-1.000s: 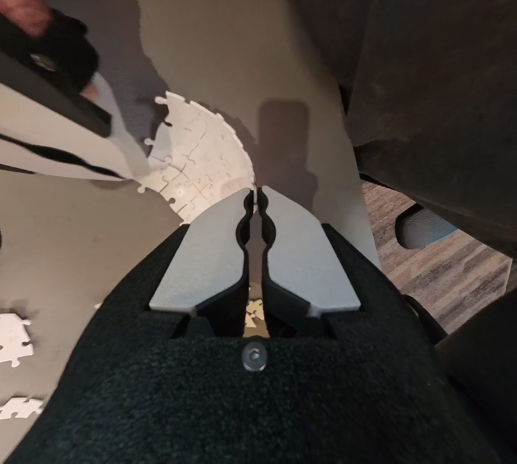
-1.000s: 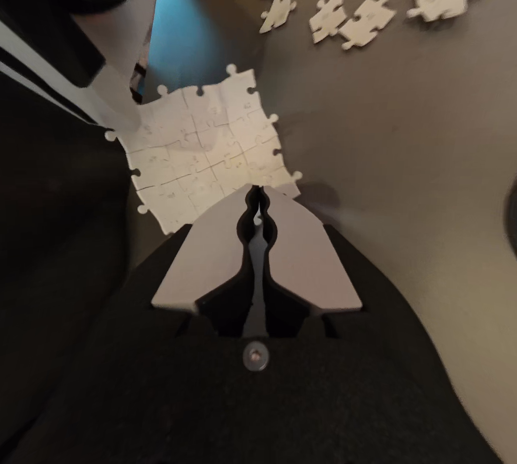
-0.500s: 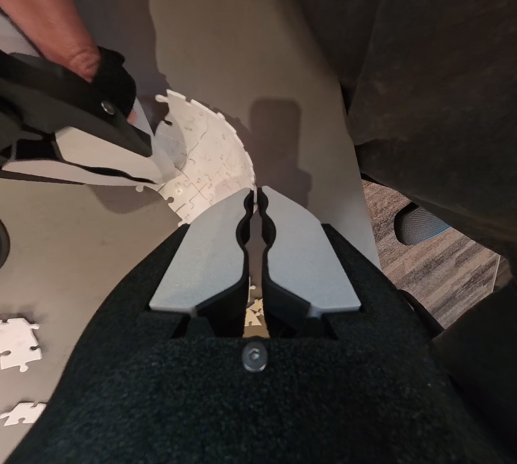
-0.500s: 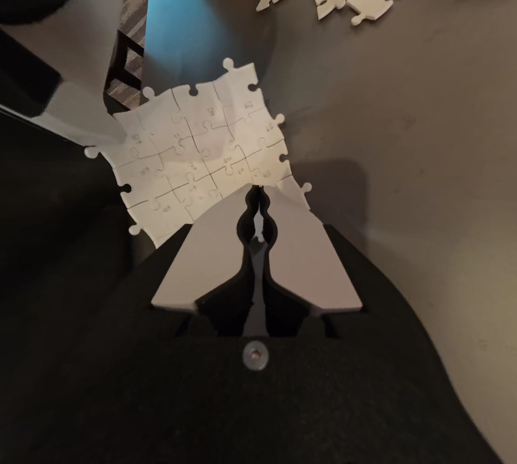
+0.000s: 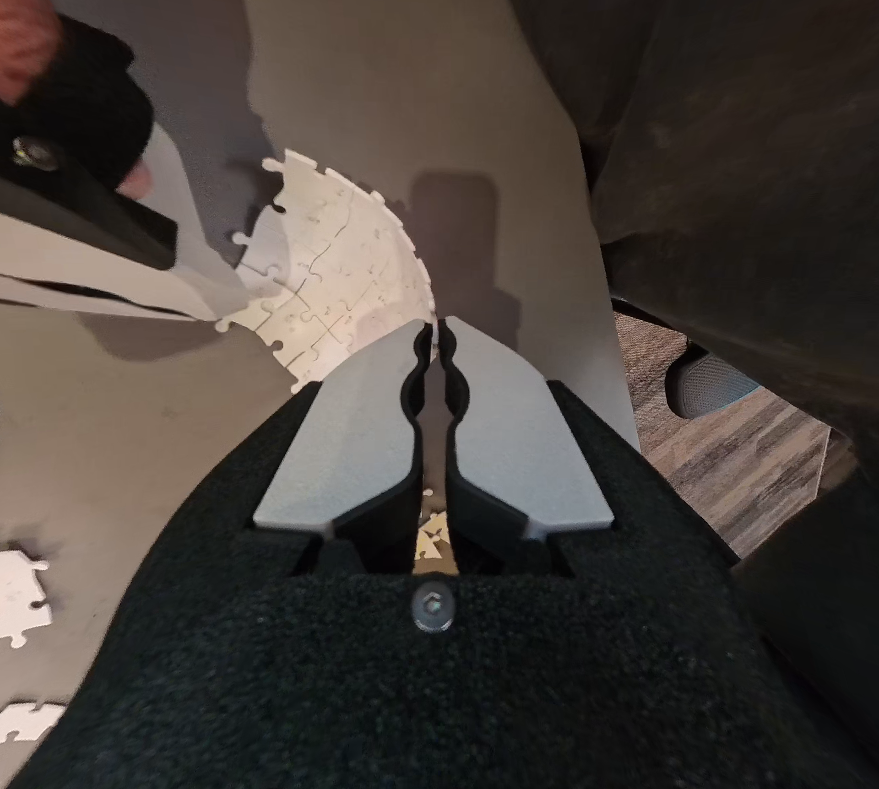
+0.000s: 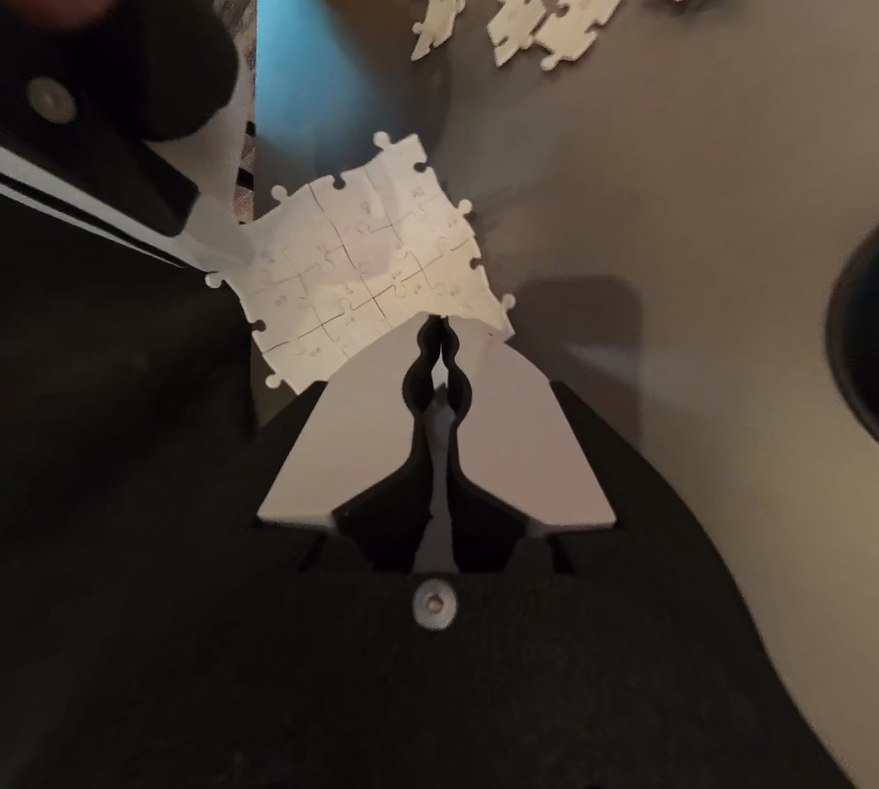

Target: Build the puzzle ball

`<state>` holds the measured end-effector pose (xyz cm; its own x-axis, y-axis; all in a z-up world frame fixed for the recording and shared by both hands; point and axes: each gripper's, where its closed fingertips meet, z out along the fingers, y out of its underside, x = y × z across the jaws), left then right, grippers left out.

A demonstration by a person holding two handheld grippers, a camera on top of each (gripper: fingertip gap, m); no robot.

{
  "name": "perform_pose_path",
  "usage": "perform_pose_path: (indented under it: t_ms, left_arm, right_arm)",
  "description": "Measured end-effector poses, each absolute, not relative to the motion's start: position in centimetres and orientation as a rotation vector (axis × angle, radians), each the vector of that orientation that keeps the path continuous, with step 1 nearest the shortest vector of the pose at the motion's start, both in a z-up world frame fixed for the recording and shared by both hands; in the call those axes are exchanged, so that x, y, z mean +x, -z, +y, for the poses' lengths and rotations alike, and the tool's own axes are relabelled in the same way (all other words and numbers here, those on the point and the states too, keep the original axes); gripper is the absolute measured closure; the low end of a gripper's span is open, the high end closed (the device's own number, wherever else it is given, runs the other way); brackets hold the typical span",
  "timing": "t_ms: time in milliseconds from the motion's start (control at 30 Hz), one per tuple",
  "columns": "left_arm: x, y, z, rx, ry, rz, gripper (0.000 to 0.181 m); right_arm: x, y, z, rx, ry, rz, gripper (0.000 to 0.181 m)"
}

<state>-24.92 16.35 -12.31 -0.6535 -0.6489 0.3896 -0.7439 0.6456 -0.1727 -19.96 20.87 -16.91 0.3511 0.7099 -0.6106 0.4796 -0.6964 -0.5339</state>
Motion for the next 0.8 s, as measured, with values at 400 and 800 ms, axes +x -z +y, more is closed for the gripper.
perform_pose_path:
  t_ms: [400,800]
  left_arm:
    - [-24.4,12.2,16.3,1.116,-0.465,-2.579,0.179]
    - [-24.4,12.4,16.2,1.135,-0.489,-2.558,0.179]
  right_arm:
    - [-20.8,18.9,20.2,-2.428,-1.161,-1.167,0.181]
    - [-21.0,18.3,20.3,-2.392,-1.259,-1.131,0.181]
